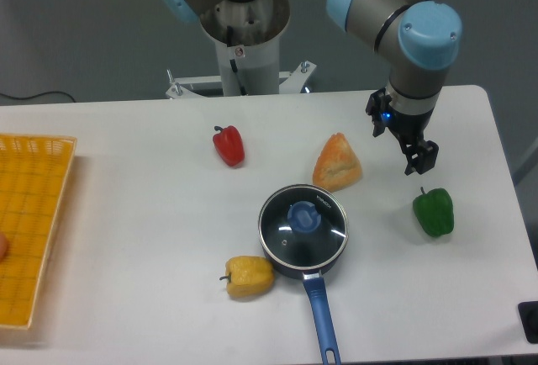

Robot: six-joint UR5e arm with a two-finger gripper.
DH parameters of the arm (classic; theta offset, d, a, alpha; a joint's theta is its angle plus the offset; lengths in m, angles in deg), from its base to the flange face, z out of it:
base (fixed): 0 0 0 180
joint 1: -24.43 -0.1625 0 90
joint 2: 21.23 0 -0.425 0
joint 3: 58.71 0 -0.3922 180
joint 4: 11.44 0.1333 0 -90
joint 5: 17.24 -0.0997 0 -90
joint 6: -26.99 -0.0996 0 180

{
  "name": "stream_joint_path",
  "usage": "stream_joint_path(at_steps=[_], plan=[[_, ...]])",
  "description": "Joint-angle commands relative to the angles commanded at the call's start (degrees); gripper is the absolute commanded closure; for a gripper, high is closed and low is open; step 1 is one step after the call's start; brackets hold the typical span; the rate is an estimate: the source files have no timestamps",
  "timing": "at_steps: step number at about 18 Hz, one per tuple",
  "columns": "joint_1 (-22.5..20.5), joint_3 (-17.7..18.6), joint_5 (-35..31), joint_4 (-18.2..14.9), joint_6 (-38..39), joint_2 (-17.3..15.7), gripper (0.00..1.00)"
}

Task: Open the lid

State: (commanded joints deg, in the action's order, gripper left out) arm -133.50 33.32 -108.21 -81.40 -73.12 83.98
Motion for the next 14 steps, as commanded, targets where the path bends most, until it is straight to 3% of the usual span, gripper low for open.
stream_joint_path(at_steps=[7, 10, 14], plan=[[0.52, -0.53, 0.00, -0.09, -0.35, 0.09, 0.00], [0.97, 2.37, 0.09, 0.26, 0.35, -0.35, 0.00], [0.62, 2.72, -0.26, -0.17, 0.79, -1.05, 0.00]])
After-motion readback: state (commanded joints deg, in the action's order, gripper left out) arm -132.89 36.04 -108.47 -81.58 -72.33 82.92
